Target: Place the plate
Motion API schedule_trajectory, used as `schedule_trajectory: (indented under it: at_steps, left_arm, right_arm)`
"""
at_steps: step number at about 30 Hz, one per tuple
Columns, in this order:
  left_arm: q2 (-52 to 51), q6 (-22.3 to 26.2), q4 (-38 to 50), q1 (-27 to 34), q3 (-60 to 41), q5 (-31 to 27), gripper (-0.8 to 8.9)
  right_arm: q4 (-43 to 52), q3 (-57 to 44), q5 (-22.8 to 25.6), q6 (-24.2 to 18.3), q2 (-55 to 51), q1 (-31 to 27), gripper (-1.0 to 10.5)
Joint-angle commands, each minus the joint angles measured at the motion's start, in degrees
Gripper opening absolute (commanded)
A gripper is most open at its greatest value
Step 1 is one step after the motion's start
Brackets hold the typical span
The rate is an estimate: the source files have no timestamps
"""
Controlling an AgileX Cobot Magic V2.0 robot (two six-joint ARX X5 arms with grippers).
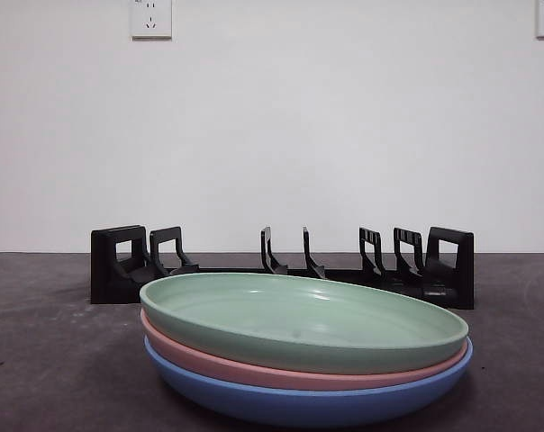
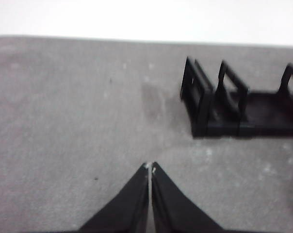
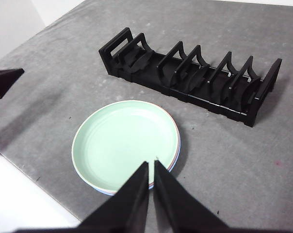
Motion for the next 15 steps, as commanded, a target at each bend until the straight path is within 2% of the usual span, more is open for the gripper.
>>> schedule_trajectory:
  at_steps: [1, 6, 15]
  left_arm:
    - [-0.04, -2.27, 1.11, 0.07, -1.51, -1.53, 0.07]
    - [-0.07, -3.69, 1.81, 0.07, -2.12, -4.74, 0.07]
    - [-0.04, -2.95, 1.9, 0.07, -2.12, -4.7, 0.07]
  right_arm:
    - [0.57, 0.33, 0.24, -0.5, 0.07, 0.61, 0.2]
    - [0.57, 0.33, 0.26, -0.5, 0.07, 0.61, 0.2]
    - [0.57, 0.33, 0.24, -0.5, 0.07, 0.61, 0.2]
